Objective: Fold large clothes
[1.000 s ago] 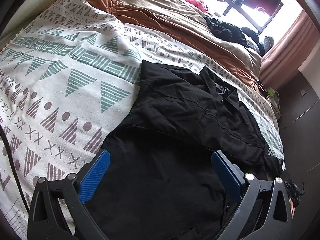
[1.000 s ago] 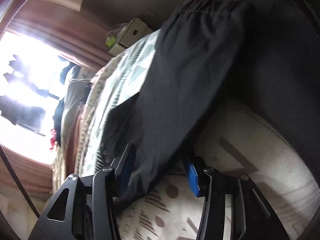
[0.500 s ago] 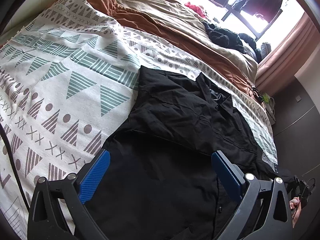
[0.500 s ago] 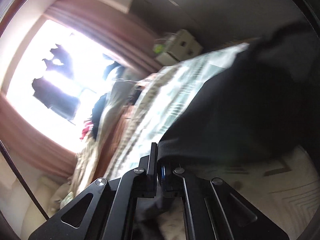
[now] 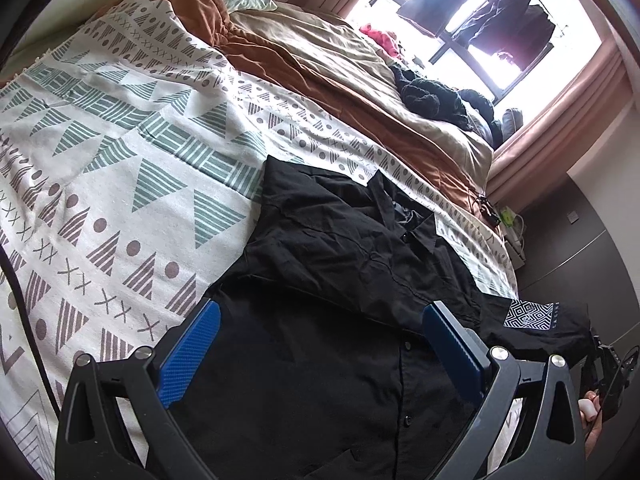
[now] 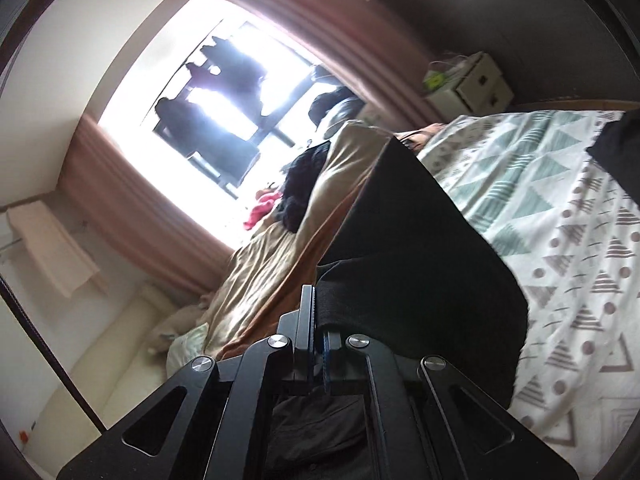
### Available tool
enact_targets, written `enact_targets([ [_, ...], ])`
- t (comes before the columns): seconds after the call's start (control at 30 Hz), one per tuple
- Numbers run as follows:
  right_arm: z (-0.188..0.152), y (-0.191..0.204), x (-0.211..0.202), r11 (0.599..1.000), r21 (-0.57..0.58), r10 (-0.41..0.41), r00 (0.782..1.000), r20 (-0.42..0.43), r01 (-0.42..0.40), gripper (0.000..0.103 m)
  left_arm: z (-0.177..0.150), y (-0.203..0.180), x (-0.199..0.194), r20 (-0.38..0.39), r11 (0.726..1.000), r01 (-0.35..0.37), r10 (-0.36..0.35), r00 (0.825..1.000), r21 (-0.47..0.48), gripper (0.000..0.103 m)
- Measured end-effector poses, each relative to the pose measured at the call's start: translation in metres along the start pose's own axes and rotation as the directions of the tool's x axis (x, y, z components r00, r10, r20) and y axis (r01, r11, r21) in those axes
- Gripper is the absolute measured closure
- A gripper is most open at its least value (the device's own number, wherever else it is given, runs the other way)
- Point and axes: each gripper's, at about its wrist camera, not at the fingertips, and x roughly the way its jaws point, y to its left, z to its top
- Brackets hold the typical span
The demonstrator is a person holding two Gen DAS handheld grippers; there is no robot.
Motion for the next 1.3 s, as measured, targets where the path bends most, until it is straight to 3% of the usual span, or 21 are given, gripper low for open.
enact_targets([
  [0.13, -0.017, 0.03, 0.015, 0.999, -0.026, 0.045, 0.998, -0.049, -0.046, 0.103, 0.003, 0.008, -0.004, 0.004, 0.999, 0.017, -0.017, 1.0, -0.03, 0.0],
  [0.33, -0.039, 0.041, 0.048, 0.995, -0.035, 0.092, 0.986, -0.136, -0.097, 0.103, 0.007, 0.018, -0.008, 0.011, 0.998, 0.009, -0.008, 1.0, -0.057, 0.0],
  [0.47, -0.048, 0.042, 0.099, 0.992, -0.048, 0.101, 0.971, -0.215, -0.114, 0.103, 0.01, 0.029, -0.009, 0.013, 0.996, 0.015, -0.014, 1.0, -0.093, 0.0],
  [0.63, -0.067, 0.056, 0.161, 0.986, -0.141, 0.039, 0.943, -0.332, -0.091, 0.103, 0.008, 0.032, -0.002, -0.008, 0.994, 0.027, -0.028, 1.0, -0.11, 0.0],
  [0.67, -0.076, 0.055, 0.173, 0.986, -0.156, 0.004, 0.93, -0.367, -0.066, 0.103, 0.008, 0.032, 0.0, -0.013, 0.993, 0.03, -0.031, 0.999, -0.113, 0.0],
  [0.77, -0.102, 0.038, 0.212, 0.989, -0.143, -0.093, 0.861, -0.5, 0.024, 0.101, 0.007, 0.033, 0.001, -0.012, 0.993, 0.035, -0.037, 0.999, -0.116, 0.0],
  [0.87, -0.116, 0.017, 0.232, 0.988, -0.129, -0.145, 0.801, -0.581, 0.085, 0.098, 0.008, 0.032, -0.001, -0.004, 0.993, 0.032, -0.033, 0.999, -0.113, 0.0],
  [0.93, -0.113, 0.007, 0.237, 0.987, -0.121, -0.157, 0.777, -0.61, 0.104, 0.088, 0.008, 0.032, -0.002, -0.003, 0.993, 0.03, -0.031, 1.0, -0.113, 0.0],
  [0.97, -0.109, 0.006, 0.237, 0.989, -0.104, -0.148, 0.784, -0.602, 0.106, 0.072, 0.008, 0.031, -0.002, -0.003, 0.993, 0.028, -0.029, 1.0, -0.112, 0.0],
  [1.0, -0.106, 0.005, 0.236, 0.991, -0.091, -0.132, 0.785, -0.606, 0.097, 0.047, 0.007, 0.03, -0.002, -0.002, 0.994, 0.028, -0.028, 1.0, -0.11, 0.0],
  [1.07, -0.1, 0.01, 0.223, 0.995, -0.069, -0.099, 0.782, -0.616, 0.071, 0.026, 0.007, 0.024, -0.003, -0.001, 0.996, 0.024, -0.024, 1.0, -0.091, 0.0],
  [1.23, -0.081, -0.007, 0.187, 0.996, -0.031, -0.082, 0.772, -0.63, 0.08, 0.026, 0.004, 0.003, -0.007, 0.01, 1.0, 0.012, -0.012, 1.0, -0.021, 0.0],
  [1.3, -0.07, -0.018, 0.162, 0.996, -0.02, -0.085, 0.789, -0.609, 0.092, 0.026, 0.001, -0.008, -0.009, 0.017, 1.0, 0.008, -0.009, 1.0, 0.018, 0.0],
])
